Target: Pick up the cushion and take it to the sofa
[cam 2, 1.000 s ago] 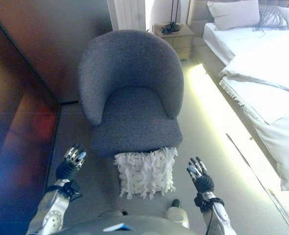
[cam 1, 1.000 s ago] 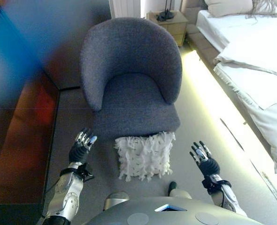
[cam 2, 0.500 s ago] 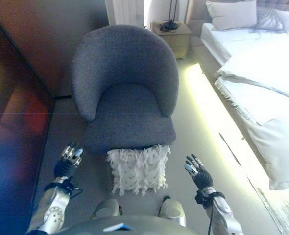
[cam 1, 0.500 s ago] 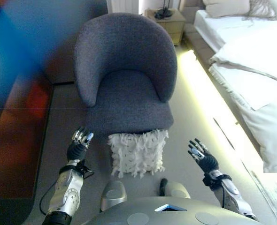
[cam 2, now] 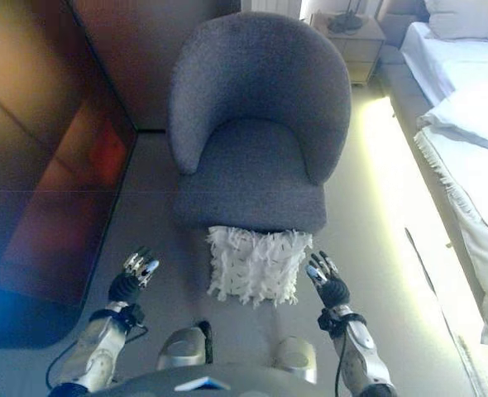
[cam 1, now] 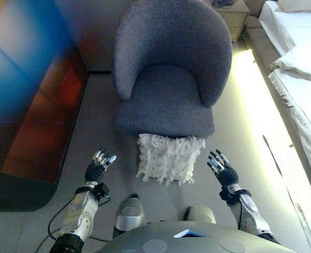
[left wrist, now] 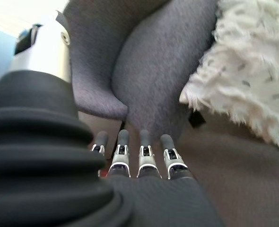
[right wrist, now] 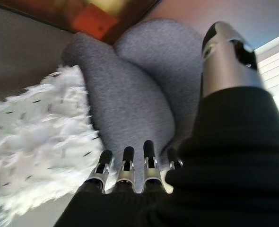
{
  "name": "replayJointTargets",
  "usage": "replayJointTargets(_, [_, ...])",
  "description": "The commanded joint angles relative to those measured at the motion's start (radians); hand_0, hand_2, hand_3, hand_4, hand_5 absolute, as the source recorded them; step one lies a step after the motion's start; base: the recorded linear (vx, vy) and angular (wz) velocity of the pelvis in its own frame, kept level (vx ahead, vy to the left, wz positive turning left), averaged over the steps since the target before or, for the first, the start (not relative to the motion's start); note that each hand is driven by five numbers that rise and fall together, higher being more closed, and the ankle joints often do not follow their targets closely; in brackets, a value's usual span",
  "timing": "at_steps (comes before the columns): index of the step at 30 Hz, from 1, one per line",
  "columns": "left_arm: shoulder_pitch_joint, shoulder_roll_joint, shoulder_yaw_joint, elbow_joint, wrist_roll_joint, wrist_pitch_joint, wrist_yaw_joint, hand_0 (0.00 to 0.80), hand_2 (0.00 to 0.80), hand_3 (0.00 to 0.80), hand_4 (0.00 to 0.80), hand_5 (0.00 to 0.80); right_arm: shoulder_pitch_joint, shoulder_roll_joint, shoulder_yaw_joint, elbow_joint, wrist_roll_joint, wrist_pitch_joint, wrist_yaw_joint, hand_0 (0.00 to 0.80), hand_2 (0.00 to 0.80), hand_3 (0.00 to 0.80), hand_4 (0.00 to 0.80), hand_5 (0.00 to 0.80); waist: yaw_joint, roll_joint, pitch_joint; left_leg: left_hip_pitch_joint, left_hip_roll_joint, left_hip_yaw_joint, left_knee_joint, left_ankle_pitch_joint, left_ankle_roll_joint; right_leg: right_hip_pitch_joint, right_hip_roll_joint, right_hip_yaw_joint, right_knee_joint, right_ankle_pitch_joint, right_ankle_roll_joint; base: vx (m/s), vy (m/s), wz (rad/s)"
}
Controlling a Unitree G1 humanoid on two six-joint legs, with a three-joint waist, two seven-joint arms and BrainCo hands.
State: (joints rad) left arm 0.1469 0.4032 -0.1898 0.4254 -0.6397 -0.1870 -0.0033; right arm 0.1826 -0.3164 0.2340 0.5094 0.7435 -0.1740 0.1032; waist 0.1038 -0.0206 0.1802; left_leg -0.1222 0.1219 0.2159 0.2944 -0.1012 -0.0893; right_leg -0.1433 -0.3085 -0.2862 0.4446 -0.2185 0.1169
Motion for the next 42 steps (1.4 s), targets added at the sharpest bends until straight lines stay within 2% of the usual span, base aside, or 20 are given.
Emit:
replayJointTargets(1, [-0.182, 0.046, -0.05, -0.026, 0.075, -0.087, 0.054, 0.0, 0.0, 0.0, 0.0, 0.0, -0.164, -0.025, 0.039, 0.03, -0.053, -0.054, -0.087, 0.0, 0.0, 0.0, 0.0, 0.0, -0.011, -0.019, 0.09, -0.238, 0.05, -0.096, 0.149, 0.011, 0.022, -0.029, -0.069, 0.053, -0.135, 0.192, 0.013, -0.269, -0.275, -0.01])
replayJointTargets(3, [-0.224, 0.056, -0.063, -0.003, 0.094, -0.101, 0.083, 0.0, 0.0, 0.0, 0.0, 0.0, -0.235, -0.035, 0.051, 0.061, -0.061, -0.042, -0.124, 0.0, 0.0, 0.0, 0.0, 0.0, -0.001, -0.025, 0.119, -0.302, 0.07, -0.121, 0.193, 0.005, 0.006, -0.037, -0.046, 0.049, -0.136, 0.174, 0.016, -0.118, -0.246, -0.15])
replayJointTargets(7, [-0.313, 0.046, -0.105, 0.062, 0.085, -0.168, 0.119, 0.0, 0.0, 0.0, 0.0, 0.0, -0.378, -0.083, 0.059, 0.132, -0.067, -0.043, -0.163, 0.0, 0.0, 0.0, 0.0, 0.0, -0.001, -0.018, 0.176, -0.424, 0.09, -0.141, 0.269, 0.001, -0.017, -0.122, -0.037, 0.051, -0.086, 0.142, 0.011, -0.112, -0.068, -0.12])
replayJointTargets(11, [-0.423, 0.036, -0.137, 0.095, 0.144, -0.186, 0.179, 0.0, 0.0, 0.0, 0.0, 0.0, -0.559, -0.125, 0.043, 0.214, -0.047, -0.005, -0.191, 0.0, 0.0, 0.0, 0.0, 0.0, -0.011, -0.014, 0.23, -0.54, 0.09, -0.147, 0.354, -0.021, -0.022, -0.277, -0.041, 0.09, 0.033, 0.109, 0.011, -0.155, 0.022, -0.05])
replayJointTargets(16, [-0.604, 0.021, -0.158, 0.192, 0.158, -0.174, 0.223, 0.0, 0.0, 0.0, 0.0, 0.0, -0.774, -0.179, 0.05, 0.341, -0.077, 0.043, -0.23, 0.0, 0.0, 0.0, 0.0, 0.0, -0.019, 0.011, 0.288, -0.674, 0.084, -0.163, 0.465, -0.054, -0.008, -0.5, -0.073, 0.137, 0.216, 0.081, -0.001, -0.135, 0.087, -0.02])
replayJointTargets(21, [-0.668, 0.008, -0.138, 0.241, 0.101, -0.176, 0.242, 0.0, 0.0, 0.0, 0.0, 0.0, -0.858, -0.208, 0.064, 0.354, -0.115, 0.056, -0.253, 0.0, 0.0, 0.0, 0.0, 0.0, -0.021, 0.03, 0.304, -0.762, 0.061, -0.188, 0.52, -0.077, 0.018, -0.661, -0.059, 0.182, 0.331, 0.078, -0.022, -0.044, 0.152, -0.16])
replayJointTargets(24, [-0.703, 0.008, -0.132, 0.263, 0.106, -0.176, 0.241, 0.0, 0.0, 0.0, 0.0, 0.0, -0.88, -0.212, 0.058, 0.33, -0.128, 0.054, -0.253, 0.0, 0.0, 0.0, 0.0, 0.0, -0.025, 0.045, 0.311, -0.82, 0.031, -0.196, 0.564, -0.093, 0.025, -0.734, -0.065, 0.215, 0.375, 0.11, -0.032, -0.001, 0.049, -0.12])
replayJointTargets(26, [-0.72, 0.009, -0.118, 0.267, 0.108, -0.178, 0.251, 0.0, 0.0, 0.0, 0.0, 0.0, -0.915, -0.217, 0.063, 0.314, -0.115, 0.062, -0.255, 0.0, 0.0, 0.0, 0.0, 0.0, -0.031, 0.058, 0.329, -0.868, 0.025, -0.193, 0.621, -0.119, 0.033, -0.827, -0.075, 0.245, 0.428, 0.138, -0.04, -0.054, 0.033, -0.07])
replayJointTargets(27, [-0.726, 0.013, -0.119, 0.27, 0.108, -0.177, 0.264, 0.0, 0.0, 0.0, 0.0, 0.0, -0.938, -0.215, 0.063, 0.314, -0.105, 0.071, -0.251, 0.0, 0.0, 0.0, 0.0, 0.0, -0.039, 0.065, 0.337, -0.897, 0.02, -0.195, 0.664, -0.143, 0.042, -0.869, -0.067, 0.265, 0.439, 0.15, -0.038, -0.058, 0.023, -0.17])
replayJointTargets(28, [-0.732, 0.025, -0.116, 0.276, 0.091, -0.184, 0.264, 0.0, 0.0, 0.0, 0.0, 0.0, -0.968, -0.219, 0.075, 0.326, -0.098, 0.079, -0.25, 0.0, 0.0, 0.0, 0.0, 0.0, -0.045, 0.075, 0.338, -0.939, 0.022, -0.198, 0.709, -0.153, 0.053, -0.924, -0.053, 0.285, 0.508, 0.131, -0.049, -0.033, 0.004, -0.18])
replayJointTargets(30, [-0.746, 0.043, -0.11, 0.284, 0.05, -0.181, 0.254, 0.0, 0.0, 0.0, 0.0, 0.0, -1.0, -0.224, 0.085, 0.349, -0.077, 0.082, -0.236, 0.0, 0.0, 0.0, 0.0, 0.0, -0.048, 0.081, 0.339, -0.975, 0.033, -0.188, 0.758, -0.176, 0.07, -0.949, -0.047, 0.283, 0.558, 0.084, -0.051, -0.004, -0.024, -0.07])
replayJointTargets(35, [-0.796, 0.074, -0.103, 0.318, -0.024, -0.197, 0.199, 0.0, 0.0, 0.0, 0.0, 0.0, -1.059, -0.255, 0.117, 0.365, -0.051, 0.087, -0.191, 0.0, 0.0, 0.0, 0.0, 0.0, -0.066, 0.099, 0.339, -1.059, 0.054, -0.162, 0.838, -0.203, 0.074, -1.028, -0.042, 0.286, 0.641, 0.013, -0.075, 0.013, -0.017, 0.0])
replayJointTargets(38, [-0.845, 0.092, -0.12, 0.346, -0.019, -0.168, 0.192, 0.0, 0.0, 0.0, 0.0, 0.0, -1.122, -0.278, 0.138, 0.411, -0.013, 0.112, -0.149, 0.0, 0.0, 0.0, 0.0, 0.0, -0.073, 0.107, 0.339, -1.124, 0.057, -0.154, 0.936, -0.234, 0.078, -1.092, -0.042, 0.295, 0.732, -0.036, -0.092, 0.058, -0.015, 0.14])
replayJointTargets(42, [-0.945, 0.131, -0.126, 0.425, -0.127, -0.114, 0.163, 0.0, 0.0, 0.0, 0.0, 0.0, -1.208, -0.289, 0.171, 0.467, 0.034, 0.147, -0.108, 0.0, 0.0, 0.0, 0.0, 0.0, -0.088, 0.109, 0.339, -1.226, 0.074, -0.164, 1.056, -0.261, 0.082, -1.198, -0.034, 0.324, 0.856, -0.088, -0.11, 0.054, 0.011, 0.09])
